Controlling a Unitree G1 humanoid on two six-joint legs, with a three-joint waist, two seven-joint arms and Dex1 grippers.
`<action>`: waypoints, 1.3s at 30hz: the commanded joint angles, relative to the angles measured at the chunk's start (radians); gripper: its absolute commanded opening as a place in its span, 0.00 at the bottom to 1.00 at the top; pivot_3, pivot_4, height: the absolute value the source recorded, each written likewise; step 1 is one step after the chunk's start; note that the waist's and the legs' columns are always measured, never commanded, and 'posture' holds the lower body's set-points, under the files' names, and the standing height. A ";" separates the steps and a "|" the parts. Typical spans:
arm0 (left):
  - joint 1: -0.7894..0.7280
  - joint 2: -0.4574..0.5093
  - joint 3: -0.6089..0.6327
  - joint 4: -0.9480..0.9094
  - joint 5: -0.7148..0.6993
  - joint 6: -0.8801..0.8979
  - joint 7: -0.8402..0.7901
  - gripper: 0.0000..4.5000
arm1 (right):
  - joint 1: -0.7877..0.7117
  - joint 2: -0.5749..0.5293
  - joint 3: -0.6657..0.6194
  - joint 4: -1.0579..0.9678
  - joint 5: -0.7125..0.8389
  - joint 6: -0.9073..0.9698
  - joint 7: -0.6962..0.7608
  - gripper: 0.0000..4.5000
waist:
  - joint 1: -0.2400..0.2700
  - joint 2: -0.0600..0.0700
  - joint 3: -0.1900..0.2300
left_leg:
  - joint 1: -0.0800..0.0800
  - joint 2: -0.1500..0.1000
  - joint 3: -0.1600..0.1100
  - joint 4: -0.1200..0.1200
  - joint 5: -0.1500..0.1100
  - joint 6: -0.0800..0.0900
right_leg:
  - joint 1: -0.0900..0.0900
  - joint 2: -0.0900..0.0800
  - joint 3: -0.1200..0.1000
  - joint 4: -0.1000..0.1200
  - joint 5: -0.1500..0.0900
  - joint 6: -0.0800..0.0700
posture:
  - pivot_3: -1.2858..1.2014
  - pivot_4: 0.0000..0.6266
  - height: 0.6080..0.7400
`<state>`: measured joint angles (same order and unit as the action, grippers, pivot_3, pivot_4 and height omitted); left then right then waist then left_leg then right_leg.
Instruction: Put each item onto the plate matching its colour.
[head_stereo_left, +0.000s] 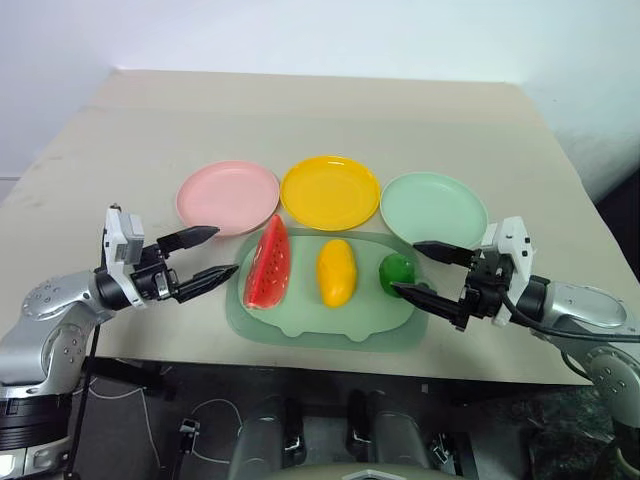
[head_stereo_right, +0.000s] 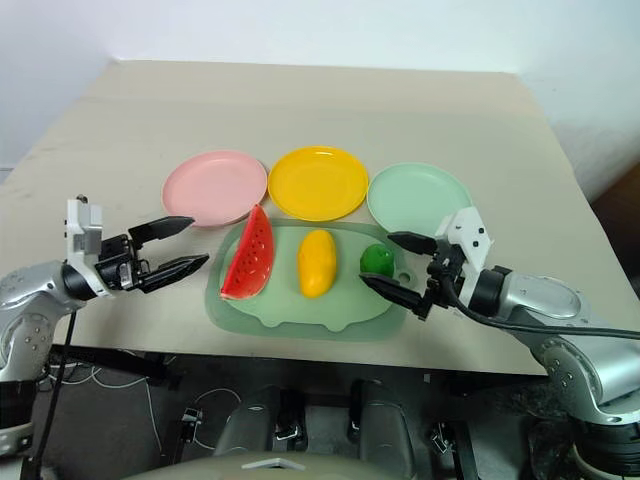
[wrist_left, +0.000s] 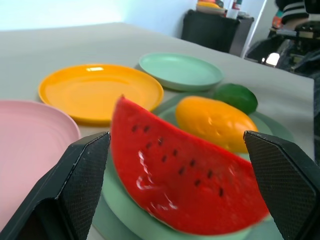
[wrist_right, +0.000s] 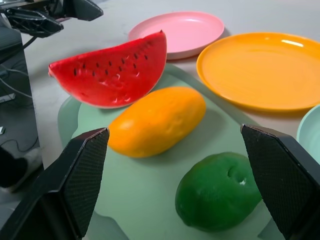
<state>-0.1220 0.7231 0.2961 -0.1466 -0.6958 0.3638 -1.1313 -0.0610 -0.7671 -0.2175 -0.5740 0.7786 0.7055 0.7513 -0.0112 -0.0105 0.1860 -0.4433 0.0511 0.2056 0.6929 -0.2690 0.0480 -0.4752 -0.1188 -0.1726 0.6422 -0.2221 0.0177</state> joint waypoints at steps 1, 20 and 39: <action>0.000 0.015 0.003 -0.039 0.013 -0.026 -0.010 1.00 | 0.011 -0.012 -0.037 0.004 -0.013 -0.042 0.024 1.00 | 0.002 0.000 0.000 | 0.000 0.000 0.000 0.000 0.000 0.000 | 0.000 0.000 0.000 0.000 0.000 0.000 | 0.52 0.24 0.67; -0.069 -0.055 -0.090 0.026 0.060 -0.061 -0.027 1.00 | 0.016 0.005 -0.057 -0.019 0.005 0.031 -0.101 1.00 | 0.001 0.000 0.000 | 0.000 0.000 0.000 0.000 0.000 0.000 | 0.000 0.000 0.000 0.000 0.000 -0.001 | 0.52 0.24 0.67; -0.073 -0.067 -0.109 0.086 0.089 -0.110 -0.070 1.00 | -0.164 0.106 0.118 0.051 -0.022 0.310 -0.373 1.00 | -0.001 0.000 0.000 | 0.000 0.000 0.000 0.001 0.001 -0.001 | 0.000 0.000 0.000 0.002 0.001 -0.001 | 0.52 0.24 0.67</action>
<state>-0.1829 0.6477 0.1814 -0.0572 -0.6153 0.2756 -1.1893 -0.2054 -0.6694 -0.1018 -0.5288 0.7677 1.0019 0.3959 -0.0119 -0.0105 0.1860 -0.4435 0.0511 0.2058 0.6935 -0.2684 0.0472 -0.4756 -0.1188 -0.1726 0.6440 -0.2210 0.0158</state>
